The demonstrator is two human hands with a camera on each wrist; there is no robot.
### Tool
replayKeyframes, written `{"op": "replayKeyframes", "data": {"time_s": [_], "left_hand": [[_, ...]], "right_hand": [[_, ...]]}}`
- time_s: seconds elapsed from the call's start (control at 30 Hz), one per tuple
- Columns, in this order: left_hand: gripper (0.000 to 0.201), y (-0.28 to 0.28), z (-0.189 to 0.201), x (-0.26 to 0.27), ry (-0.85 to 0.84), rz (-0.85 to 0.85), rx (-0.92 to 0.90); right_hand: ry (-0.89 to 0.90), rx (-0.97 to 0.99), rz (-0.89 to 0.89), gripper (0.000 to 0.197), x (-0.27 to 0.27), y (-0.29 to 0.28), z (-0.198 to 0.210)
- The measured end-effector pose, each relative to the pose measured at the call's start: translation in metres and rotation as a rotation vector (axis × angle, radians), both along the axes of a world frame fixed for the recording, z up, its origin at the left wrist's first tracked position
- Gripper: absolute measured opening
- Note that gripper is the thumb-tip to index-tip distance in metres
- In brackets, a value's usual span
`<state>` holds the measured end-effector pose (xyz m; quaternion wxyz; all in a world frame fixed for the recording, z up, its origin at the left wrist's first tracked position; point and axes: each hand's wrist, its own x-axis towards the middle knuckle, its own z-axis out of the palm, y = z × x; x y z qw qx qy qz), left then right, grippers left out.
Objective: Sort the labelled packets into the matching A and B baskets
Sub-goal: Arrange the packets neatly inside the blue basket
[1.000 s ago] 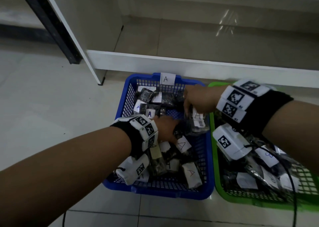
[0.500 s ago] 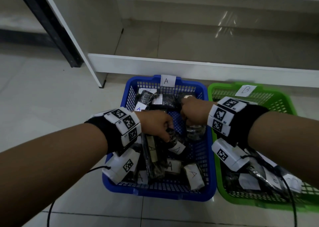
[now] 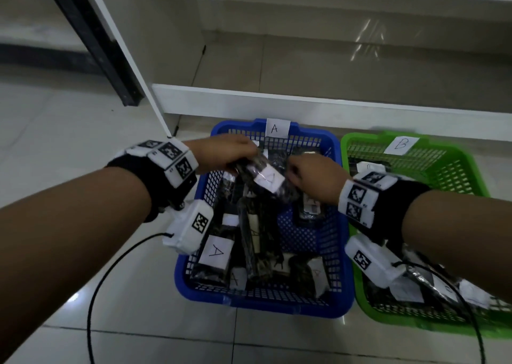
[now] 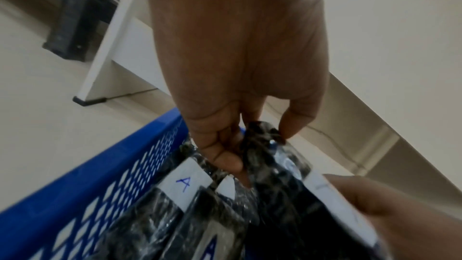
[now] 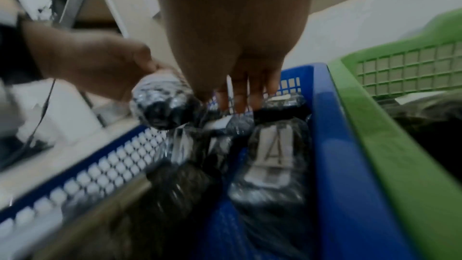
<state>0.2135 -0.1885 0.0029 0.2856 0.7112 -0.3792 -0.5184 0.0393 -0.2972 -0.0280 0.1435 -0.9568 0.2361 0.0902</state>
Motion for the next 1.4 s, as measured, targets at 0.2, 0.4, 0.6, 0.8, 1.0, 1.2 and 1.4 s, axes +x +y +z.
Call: {"op": "replayKeyframes", "data": {"time_s": [0.2,0.4,0.6,0.8,1.0,1.2,1.4], "left_hand": [[0.014,0.003,-0.003,0.002,0.097,0.167,-0.086],[0.055,0.019,-0.019,-0.019,-0.587,-0.399,0.241],[0.066,0.037,-0.047,-0.049,-0.674,-0.594,0.352],[0.088,0.031,-0.053,-0.085,-0.498,-0.327,0.314],[0.115,0.022,-0.077,-0.095,-0.285,-0.067,0.331],[0.083,0.009,-0.047,-0.068,-0.240,-0.089,0.193],[0.073,-0.023,-0.013,-0.027,-0.502,-0.236,-0.119]], "right_hand": [[-0.013,0.689,-0.172,0.048,0.022,-0.001,0.023],[0.267,0.413,-0.107,0.050,0.016,-0.018,0.030],[0.345,0.259,-0.132,0.064,0.003,-0.031,0.034],[0.324,0.256,-0.164,0.065,-0.001,-0.032,0.030],[0.265,0.267,-0.194,0.071,-0.001,-0.034,0.027],[-0.017,0.241,-0.309,0.055,-0.006,-0.043,0.025],[-0.516,0.088,-0.461,0.052,-0.007,-0.050,0.028]]}}
